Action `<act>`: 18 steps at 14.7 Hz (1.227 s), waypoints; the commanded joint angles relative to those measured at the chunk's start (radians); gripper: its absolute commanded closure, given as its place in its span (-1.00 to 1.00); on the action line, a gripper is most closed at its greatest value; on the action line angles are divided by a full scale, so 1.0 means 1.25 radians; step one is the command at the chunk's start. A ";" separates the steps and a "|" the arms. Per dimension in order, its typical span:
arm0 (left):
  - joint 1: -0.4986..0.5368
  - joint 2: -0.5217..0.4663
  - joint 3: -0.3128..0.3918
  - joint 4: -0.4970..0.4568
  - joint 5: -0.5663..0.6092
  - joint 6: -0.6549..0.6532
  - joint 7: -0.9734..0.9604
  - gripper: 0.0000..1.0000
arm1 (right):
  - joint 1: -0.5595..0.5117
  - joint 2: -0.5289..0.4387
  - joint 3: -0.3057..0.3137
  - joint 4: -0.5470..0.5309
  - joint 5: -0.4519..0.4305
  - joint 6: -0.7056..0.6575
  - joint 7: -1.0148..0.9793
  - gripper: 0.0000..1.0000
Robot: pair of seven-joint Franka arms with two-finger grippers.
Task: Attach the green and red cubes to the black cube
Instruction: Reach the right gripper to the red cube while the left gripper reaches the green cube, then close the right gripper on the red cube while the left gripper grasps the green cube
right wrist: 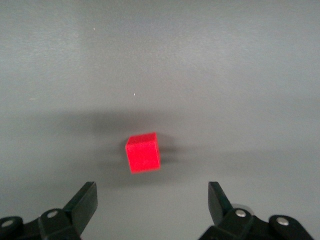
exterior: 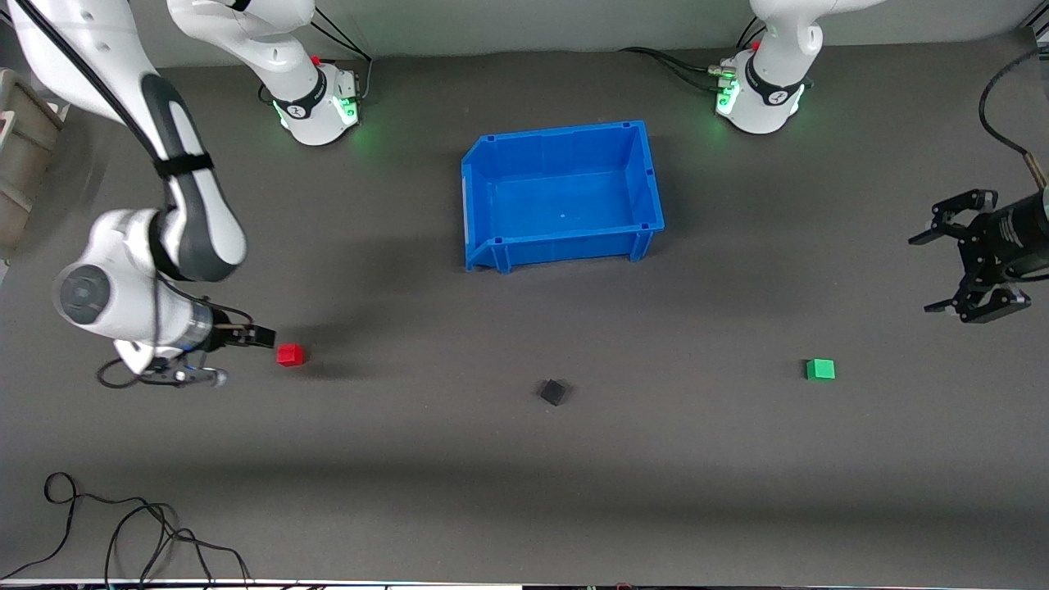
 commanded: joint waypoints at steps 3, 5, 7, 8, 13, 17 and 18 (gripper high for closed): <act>0.058 0.045 -0.006 -0.099 -0.083 0.113 0.092 -1.00 | 0.002 0.061 0.000 -0.034 0.012 0.125 -0.002 -0.97; 0.093 0.079 -0.006 -0.134 -0.148 0.145 0.175 -1.00 | 0.002 0.075 0.000 -0.045 0.013 0.157 -0.002 -0.96; 0.113 0.117 -0.006 -0.160 -0.198 0.174 0.268 -1.00 | 0.002 0.085 0.001 -0.045 0.013 0.166 0.000 -0.93; 0.126 0.137 -0.006 -0.169 -0.228 0.182 0.320 -1.00 | 0.002 0.090 0.004 -0.044 0.013 0.166 0.000 -0.89; 0.132 0.236 -0.008 -0.197 -0.271 0.292 0.457 -1.00 | 0.001 0.108 0.012 -0.045 0.013 0.191 0.001 -0.66; 0.136 0.316 -0.011 -0.194 -0.328 0.370 0.565 -1.00 | 0.001 0.109 0.013 -0.044 0.013 0.193 0.001 -0.57; 0.137 0.329 -0.011 -0.193 -0.349 0.375 0.598 -1.00 | 0.001 0.109 0.013 -0.043 0.013 0.193 0.001 -0.55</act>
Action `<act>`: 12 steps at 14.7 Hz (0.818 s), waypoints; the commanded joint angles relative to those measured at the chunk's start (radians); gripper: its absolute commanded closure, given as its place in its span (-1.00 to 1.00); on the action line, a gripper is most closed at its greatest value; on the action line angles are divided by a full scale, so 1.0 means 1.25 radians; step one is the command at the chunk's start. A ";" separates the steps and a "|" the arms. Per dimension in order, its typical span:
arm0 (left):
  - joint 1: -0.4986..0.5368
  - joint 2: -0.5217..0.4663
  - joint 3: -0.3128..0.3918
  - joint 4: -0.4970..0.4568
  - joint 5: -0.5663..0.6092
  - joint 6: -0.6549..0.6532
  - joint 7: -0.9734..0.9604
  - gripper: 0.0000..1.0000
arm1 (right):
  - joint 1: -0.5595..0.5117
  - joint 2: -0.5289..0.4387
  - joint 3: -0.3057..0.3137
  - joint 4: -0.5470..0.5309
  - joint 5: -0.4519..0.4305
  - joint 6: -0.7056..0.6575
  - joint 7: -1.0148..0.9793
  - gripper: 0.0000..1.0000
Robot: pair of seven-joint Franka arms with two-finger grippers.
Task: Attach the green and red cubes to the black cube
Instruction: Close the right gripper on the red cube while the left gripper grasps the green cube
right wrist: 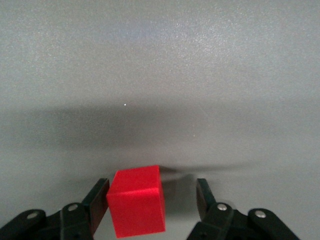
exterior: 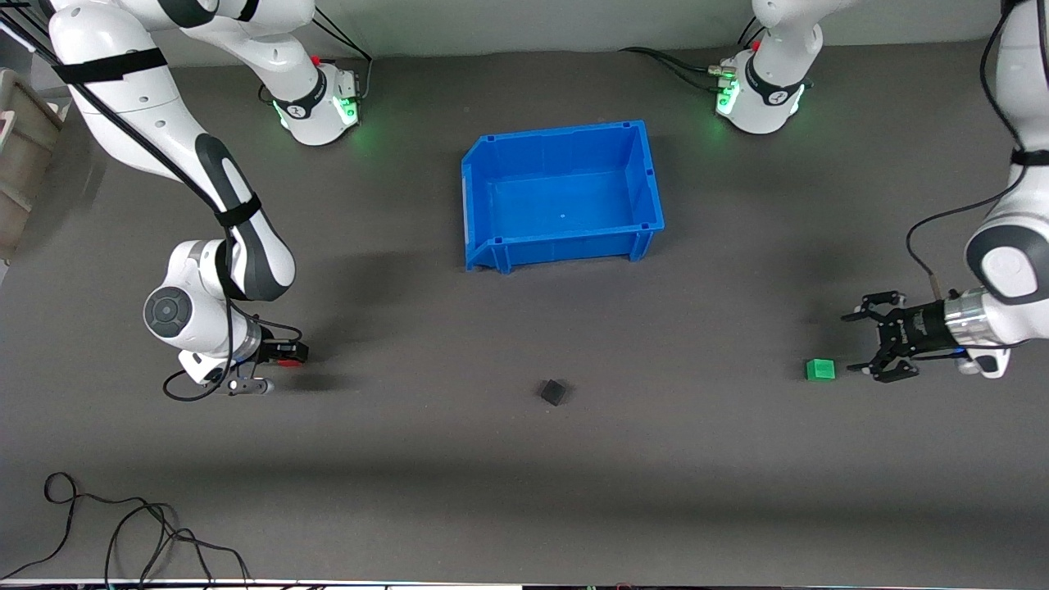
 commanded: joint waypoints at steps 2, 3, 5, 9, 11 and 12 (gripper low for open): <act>0.004 0.032 0.002 0.001 -0.053 0.028 0.083 -1.00 | -0.001 0.001 0.003 0.002 0.013 0.014 0.001 -0.51; 0.002 0.041 0.002 0.002 -0.053 0.041 0.083 -1.00 | -0.001 0.002 0.003 0.003 0.014 0.015 0.001 -0.43; -0.008 0.059 0.001 0.004 -0.053 0.074 0.083 -1.00 | 0.000 0.002 0.003 0.003 0.020 0.020 0.001 -0.21; -0.007 0.085 0.001 0.019 -0.054 0.098 0.083 -1.00 | 0.000 0.003 0.003 0.003 0.021 0.021 0.001 0.01; -0.010 0.095 0.000 0.019 -0.059 0.113 0.083 -1.00 | -0.001 0.002 0.003 0.003 0.021 0.021 0.001 0.08; -0.010 0.095 0.000 0.019 -0.060 0.114 0.083 -1.00 | -0.001 0.003 0.003 0.003 0.020 0.021 0.001 0.12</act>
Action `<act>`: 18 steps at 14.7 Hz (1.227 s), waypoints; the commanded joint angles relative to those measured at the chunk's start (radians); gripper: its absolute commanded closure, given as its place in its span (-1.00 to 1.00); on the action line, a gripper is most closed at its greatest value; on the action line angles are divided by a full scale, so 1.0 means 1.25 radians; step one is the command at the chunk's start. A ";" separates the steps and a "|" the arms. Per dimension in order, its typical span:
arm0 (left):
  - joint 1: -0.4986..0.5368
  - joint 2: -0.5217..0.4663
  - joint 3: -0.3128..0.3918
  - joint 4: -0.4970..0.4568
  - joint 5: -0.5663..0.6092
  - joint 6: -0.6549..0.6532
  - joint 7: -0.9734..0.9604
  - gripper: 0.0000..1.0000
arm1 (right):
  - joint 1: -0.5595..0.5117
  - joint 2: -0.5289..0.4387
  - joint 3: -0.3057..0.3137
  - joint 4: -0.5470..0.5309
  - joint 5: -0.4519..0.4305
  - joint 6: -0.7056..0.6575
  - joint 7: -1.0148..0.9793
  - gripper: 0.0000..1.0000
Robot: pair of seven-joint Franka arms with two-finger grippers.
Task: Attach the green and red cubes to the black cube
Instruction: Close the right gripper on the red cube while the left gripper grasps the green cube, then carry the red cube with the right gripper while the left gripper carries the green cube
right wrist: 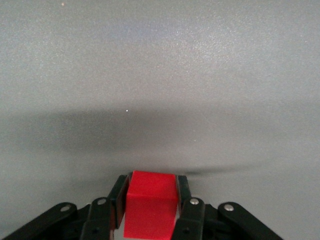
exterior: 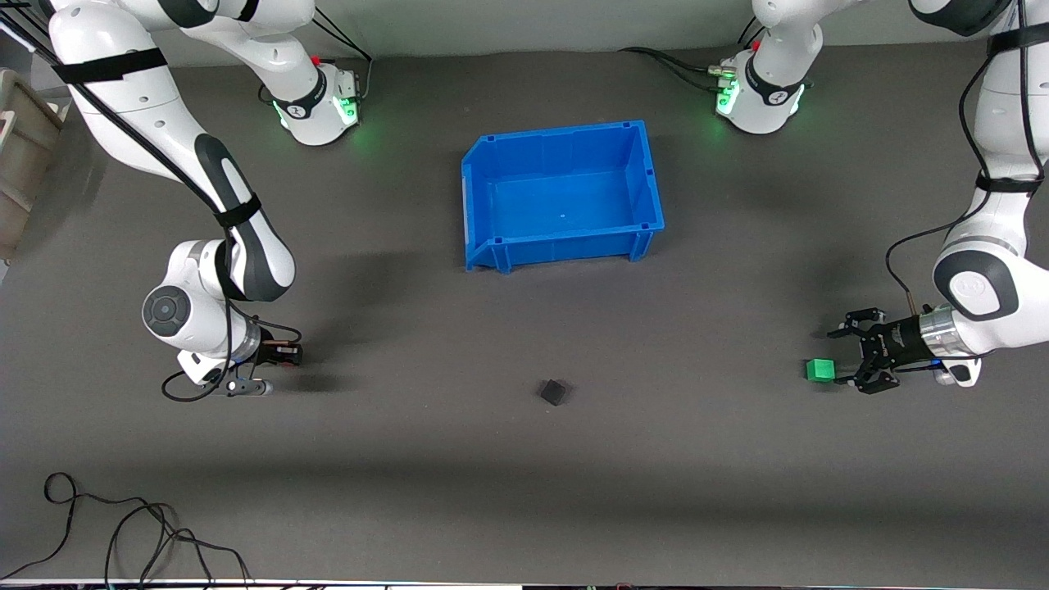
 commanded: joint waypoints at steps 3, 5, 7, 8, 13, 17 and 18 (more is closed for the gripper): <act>-0.019 0.023 0.002 0.016 -0.042 0.023 0.014 -1.00 | -0.001 0.001 0.003 0.002 0.024 0.009 0.007 0.71; -0.029 0.026 0.002 0.016 -0.043 0.030 0.013 -1.00 | 0.000 -0.013 0.003 0.002 0.159 0.001 0.017 1.00; -0.035 0.029 0.002 0.016 -0.043 0.043 0.007 -0.90 | 0.003 -0.031 0.000 0.003 0.314 -0.005 0.015 1.00; -0.035 0.029 0.002 0.016 -0.043 0.042 0.005 -0.55 | 0.002 -0.040 0.000 0.004 0.351 -0.005 0.020 1.00; -0.025 0.029 0.002 0.023 -0.042 0.030 0.005 0.55 | 0.062 -0.037 0.001 0.041 0.362 -0.004 0.375 1.00; -0.025 0.024 0.003 0.030 -0.042 0.024 -0.007 0.99 | 0.139 0.002 0.001 0.135 0.362 -0.003 0.688 1.00; -0.029 0.023 0.003 0.041 -0.041 0.023 -0.023 0.99 | 0.155 0.022 0.001 0.172 0.360 -0.003 0.785 1.00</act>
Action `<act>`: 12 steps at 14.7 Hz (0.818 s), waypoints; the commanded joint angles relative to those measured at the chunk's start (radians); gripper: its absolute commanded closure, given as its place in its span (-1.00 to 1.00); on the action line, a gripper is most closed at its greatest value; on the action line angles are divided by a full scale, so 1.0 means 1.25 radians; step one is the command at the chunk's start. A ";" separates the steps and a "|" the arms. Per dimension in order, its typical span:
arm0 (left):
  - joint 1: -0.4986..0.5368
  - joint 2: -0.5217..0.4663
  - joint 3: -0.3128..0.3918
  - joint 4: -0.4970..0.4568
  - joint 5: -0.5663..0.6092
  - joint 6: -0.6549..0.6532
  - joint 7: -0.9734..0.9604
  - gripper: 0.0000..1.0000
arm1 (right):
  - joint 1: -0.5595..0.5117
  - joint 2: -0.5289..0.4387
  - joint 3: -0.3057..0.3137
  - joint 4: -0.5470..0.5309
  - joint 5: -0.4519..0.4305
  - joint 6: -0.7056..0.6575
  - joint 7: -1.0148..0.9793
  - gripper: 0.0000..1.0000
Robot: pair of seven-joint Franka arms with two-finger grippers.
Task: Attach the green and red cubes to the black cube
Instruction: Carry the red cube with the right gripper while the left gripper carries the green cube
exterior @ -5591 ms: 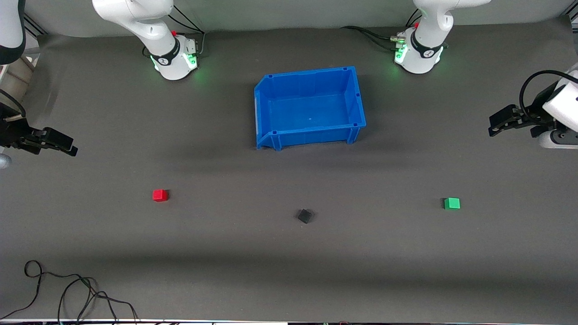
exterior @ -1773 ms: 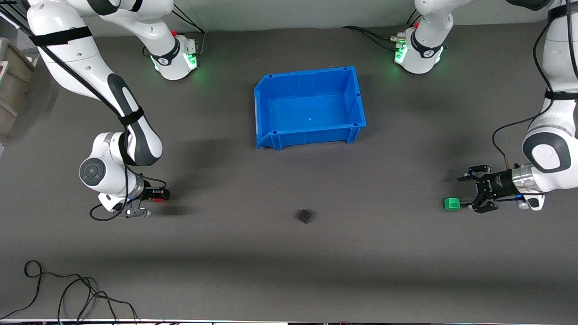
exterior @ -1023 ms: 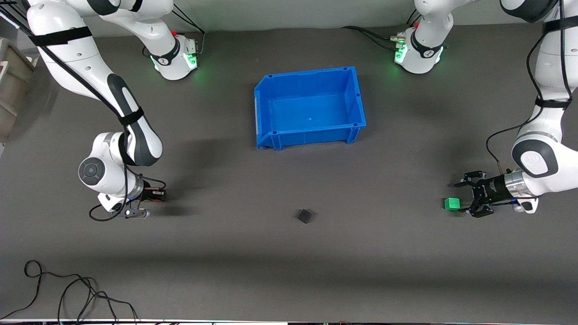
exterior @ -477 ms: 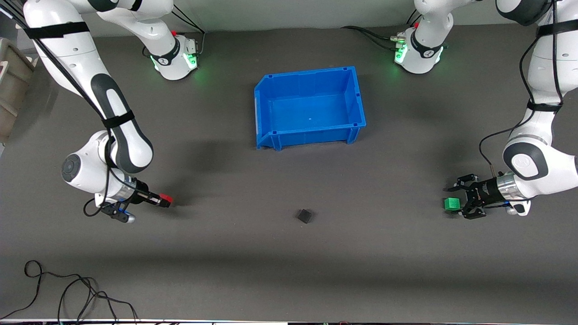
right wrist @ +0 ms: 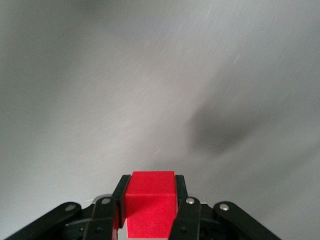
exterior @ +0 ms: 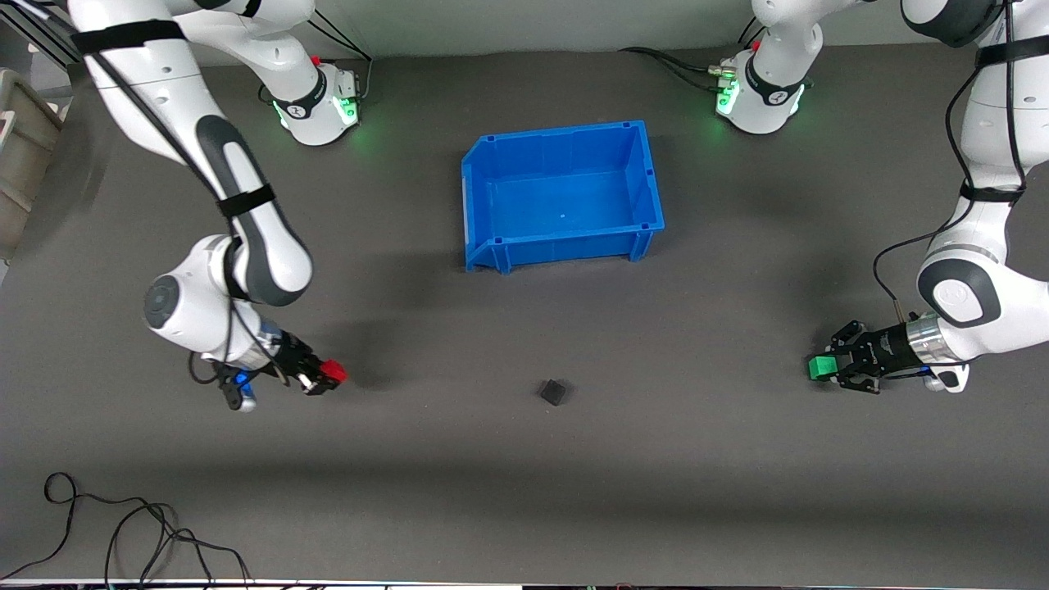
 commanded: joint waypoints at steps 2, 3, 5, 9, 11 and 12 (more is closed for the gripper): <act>-0.016 -0.001 0.003 0.040 -0.001 -0.021 -0.065 1.00 | 0.068 0.078 -0.006 0.135 0.006 -0.005 0.273 1.00; -0.028 -0.003 0.002 0.046 0.000 -0.031 -0.085 1.00 | 0.088 0.096 -0.007 0.161 0.006 -0.006 0.320 1.00; -0.062 -0.006 0.003 0.055 -0.001 -0.041 -0.139 1.00 | 0.112 0.129 -0.007 0.214 0.001 -0.006 0.443 1.00; -0.148 -0.008 0.002 0.056 -0.001 -0.043 -0.247 1.00 | 0.163 0.197 -0.011 0.306 -0.027 -0.008 0.645 1.00; -0.184 -0.006 0.002 0.056 -0.010 -0.045 -0.261 1.00 | 0.166 0.241 -0.007 0.388 -0.119 -0.115 0.776 1.00; -0.211 -0.006 0.002 0.056 -0.011 -0.041 -0.283 1.00 | 0.171 0.268 -0.006 0.448 -0.165 -0.200 0.836 1.00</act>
